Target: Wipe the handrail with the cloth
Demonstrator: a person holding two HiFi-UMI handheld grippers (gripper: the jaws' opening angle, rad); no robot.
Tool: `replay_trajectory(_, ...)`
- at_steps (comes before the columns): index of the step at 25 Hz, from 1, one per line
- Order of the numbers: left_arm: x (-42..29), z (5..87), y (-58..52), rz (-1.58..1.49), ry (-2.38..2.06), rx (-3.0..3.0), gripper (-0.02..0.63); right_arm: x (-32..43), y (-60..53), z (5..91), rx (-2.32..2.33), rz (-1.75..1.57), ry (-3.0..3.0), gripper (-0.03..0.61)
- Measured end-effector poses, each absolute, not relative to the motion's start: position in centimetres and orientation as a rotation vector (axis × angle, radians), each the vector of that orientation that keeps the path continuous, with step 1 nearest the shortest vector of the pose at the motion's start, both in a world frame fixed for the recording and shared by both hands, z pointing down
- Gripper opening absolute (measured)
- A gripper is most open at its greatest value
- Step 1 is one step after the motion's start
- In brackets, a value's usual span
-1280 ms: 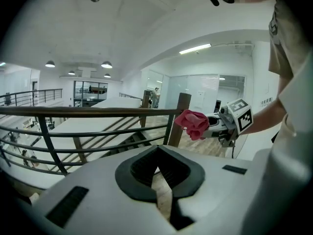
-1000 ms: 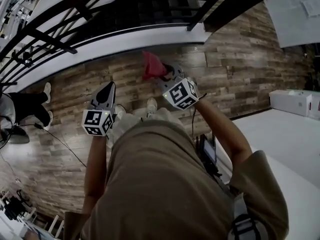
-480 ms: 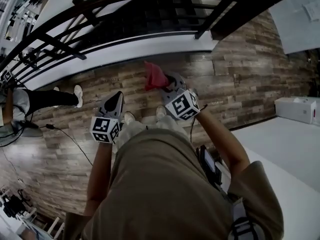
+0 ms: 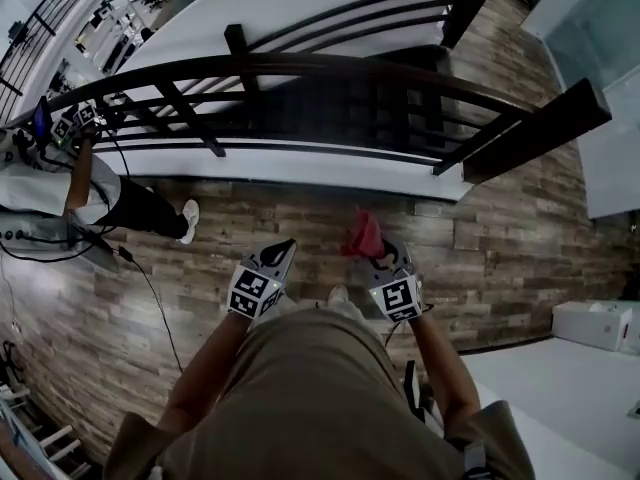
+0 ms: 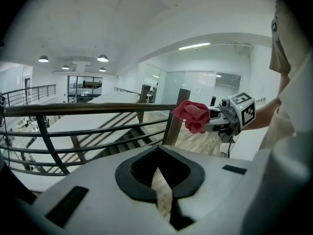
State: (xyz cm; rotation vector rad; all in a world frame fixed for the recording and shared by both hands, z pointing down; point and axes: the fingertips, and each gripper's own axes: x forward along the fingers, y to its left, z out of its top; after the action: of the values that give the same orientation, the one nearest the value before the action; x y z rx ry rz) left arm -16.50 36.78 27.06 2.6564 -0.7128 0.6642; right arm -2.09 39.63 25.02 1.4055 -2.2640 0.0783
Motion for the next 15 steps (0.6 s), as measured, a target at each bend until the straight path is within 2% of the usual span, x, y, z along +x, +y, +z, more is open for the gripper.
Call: replay_trajectory(15,-14.4,25.8,35.1,0.721,-0.521,2.709,0.015,-0.4,40.1,24.0,1.582,0.160,-2.163,0.124)
